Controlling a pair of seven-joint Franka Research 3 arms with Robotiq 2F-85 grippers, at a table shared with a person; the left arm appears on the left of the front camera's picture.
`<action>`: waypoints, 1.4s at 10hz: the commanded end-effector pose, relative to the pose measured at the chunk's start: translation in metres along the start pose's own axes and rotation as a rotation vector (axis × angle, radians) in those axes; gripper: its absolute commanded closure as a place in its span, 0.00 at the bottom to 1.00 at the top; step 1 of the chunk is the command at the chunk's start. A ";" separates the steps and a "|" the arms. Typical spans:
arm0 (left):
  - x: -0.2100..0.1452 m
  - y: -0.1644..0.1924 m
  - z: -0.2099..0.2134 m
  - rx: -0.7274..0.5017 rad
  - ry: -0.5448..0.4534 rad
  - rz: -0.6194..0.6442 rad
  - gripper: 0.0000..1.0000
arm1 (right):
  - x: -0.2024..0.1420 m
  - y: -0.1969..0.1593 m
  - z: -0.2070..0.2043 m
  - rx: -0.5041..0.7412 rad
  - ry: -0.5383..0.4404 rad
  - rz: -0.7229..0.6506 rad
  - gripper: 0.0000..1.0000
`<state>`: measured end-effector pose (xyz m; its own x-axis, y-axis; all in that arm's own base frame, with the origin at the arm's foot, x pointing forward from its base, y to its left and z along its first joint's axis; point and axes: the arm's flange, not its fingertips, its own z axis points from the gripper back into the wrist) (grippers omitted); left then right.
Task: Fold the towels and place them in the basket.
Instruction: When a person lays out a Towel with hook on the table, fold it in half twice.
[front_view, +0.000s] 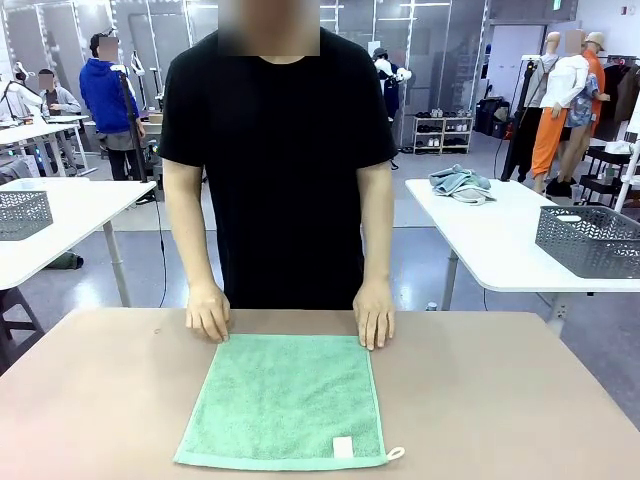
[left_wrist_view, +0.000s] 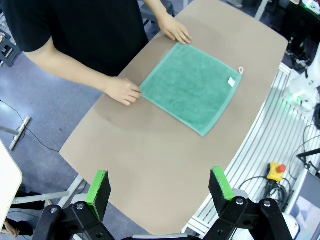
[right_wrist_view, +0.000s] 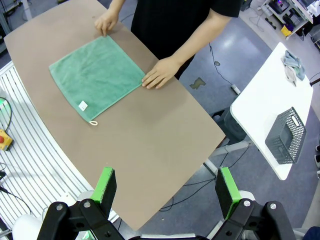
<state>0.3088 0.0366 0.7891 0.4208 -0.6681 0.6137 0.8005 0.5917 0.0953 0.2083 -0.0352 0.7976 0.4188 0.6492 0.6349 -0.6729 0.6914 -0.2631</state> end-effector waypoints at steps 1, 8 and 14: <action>0.000 -0.001 0.001 0.001 -0.002 0.007 0.00 | -0.001 0.001 -0.001 0.003 -0.002 -0.003 0.00; 0.000 -0.001 0.001 0.001 -0.002 0.007 0.00 | -0.001 0.001 -0.001 0.003 -0.002 -0.003 0.00; 0.017 -0.008 -0.012 0.007 0.025 -0.037 0.00 | 0.022 0.010 -0.016 0.029 0.021 0.061 0.00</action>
<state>0.3116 0.0269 0.7882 0.4136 -0.6811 0.6042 0.8085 0.5799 0.1001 0.2126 -0.0217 0.7964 0.4129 0.6692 0.6179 -0.6866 0.6744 -0.2716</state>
